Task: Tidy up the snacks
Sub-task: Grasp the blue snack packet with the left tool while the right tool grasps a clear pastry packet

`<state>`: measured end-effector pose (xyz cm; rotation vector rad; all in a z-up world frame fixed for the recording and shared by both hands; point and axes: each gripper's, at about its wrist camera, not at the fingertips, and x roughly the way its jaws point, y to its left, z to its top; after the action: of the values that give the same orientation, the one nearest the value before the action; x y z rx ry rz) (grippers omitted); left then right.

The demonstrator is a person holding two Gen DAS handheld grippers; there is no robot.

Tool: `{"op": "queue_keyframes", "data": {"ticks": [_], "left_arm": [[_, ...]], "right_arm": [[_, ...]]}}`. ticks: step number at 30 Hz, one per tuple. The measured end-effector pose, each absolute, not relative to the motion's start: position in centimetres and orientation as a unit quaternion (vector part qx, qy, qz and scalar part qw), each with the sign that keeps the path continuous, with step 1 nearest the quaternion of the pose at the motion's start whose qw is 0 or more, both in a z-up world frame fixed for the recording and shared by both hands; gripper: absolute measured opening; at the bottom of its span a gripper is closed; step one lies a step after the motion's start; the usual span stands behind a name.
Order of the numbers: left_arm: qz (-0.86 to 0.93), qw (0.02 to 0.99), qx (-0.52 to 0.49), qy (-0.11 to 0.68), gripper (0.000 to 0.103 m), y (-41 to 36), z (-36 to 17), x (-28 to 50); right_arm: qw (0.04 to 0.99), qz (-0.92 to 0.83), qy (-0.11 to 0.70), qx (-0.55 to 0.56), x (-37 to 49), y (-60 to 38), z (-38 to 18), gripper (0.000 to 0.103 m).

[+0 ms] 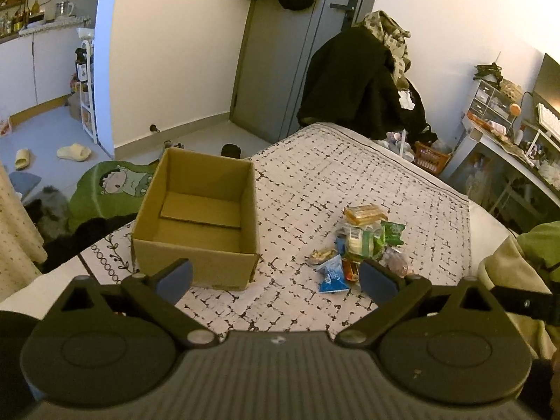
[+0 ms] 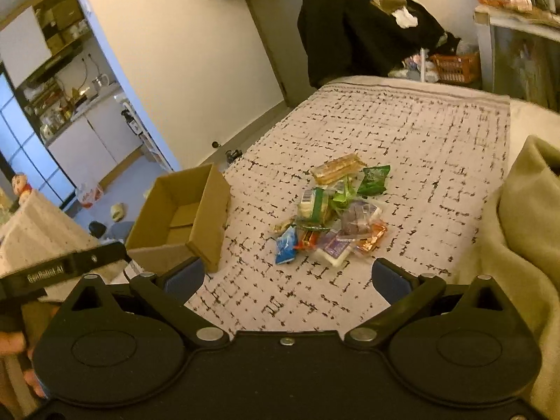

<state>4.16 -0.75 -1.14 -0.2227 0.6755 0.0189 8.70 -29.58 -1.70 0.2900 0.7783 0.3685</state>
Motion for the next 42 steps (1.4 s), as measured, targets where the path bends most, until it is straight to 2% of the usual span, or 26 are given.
{"op": "queue_keyframes", "data": {"ticks": [10, 15, 19, 22, 25, 31, 35, 38, 42], "left_arm": [[0.017, 0.932, -0.133, 0.338, 0.099, -1.5, -2.4, 6.8], [0.012, 0.924, -0.141, 0.354, 0.095, -2.7, -3.9, 8.8], [0.009, 0.922, -0.14, 0.36, 0.094, -3.7, -4.7, 9.9], [0.0, 0.914, -0.155, 0.376, 0.084, -4.2, -5.5, 11.3], [0.003, 0.914, -0.157, 0.375, 0.078, -4.8, -5.9, 12.1], [0.006, 0.903, -0.18, 0.391, 0.065, -5.3, -7.5, 14.0], [0.009, 0.891, -0.21, 0.403, 0.056, -5.0, -8.9, 14.9], [0.007, 0.886, -0.217, 0.408, 0.052, -5.3, -10.0, 15.6], [0.006, 0.882, -0.224, 0.414, 0.051, -5.7, -11.1, 16.4]], "right_arm": [[0.882, 0.155, 0.386, 0.22, 14.3, -31.0, -3.7, 0.102], [0.883, 0.104, 0.397, 0.228, 16.6, -32.4, -4.6, 0.093], [0.885, 0.096, 0.397, 0.225, 18.2, -32.4, -4.7, 0.093], [0.888, 0.09, 0.4, 0.21, 19.2, -31.9, -5.0, 0.092], [0.882, 0.098, 0.405, 0.222, 20.2, -31.7, -5.4, 0.091], [0.867, 0.093, 0.433, 0.228, 22.5, -31.2, -6.7, 0.081], [0.857, 0.092, 0.455, 0.224, 23.9, -30.5, -7.8, 0.071], [0.852, 0.092, 0.466, 0.219, 24.7, -30.1, -8.6, 0.066], [0.849, 0.053, 0.48, 0.212, 25.2, -30.5, -9.8, 0.06]]}}
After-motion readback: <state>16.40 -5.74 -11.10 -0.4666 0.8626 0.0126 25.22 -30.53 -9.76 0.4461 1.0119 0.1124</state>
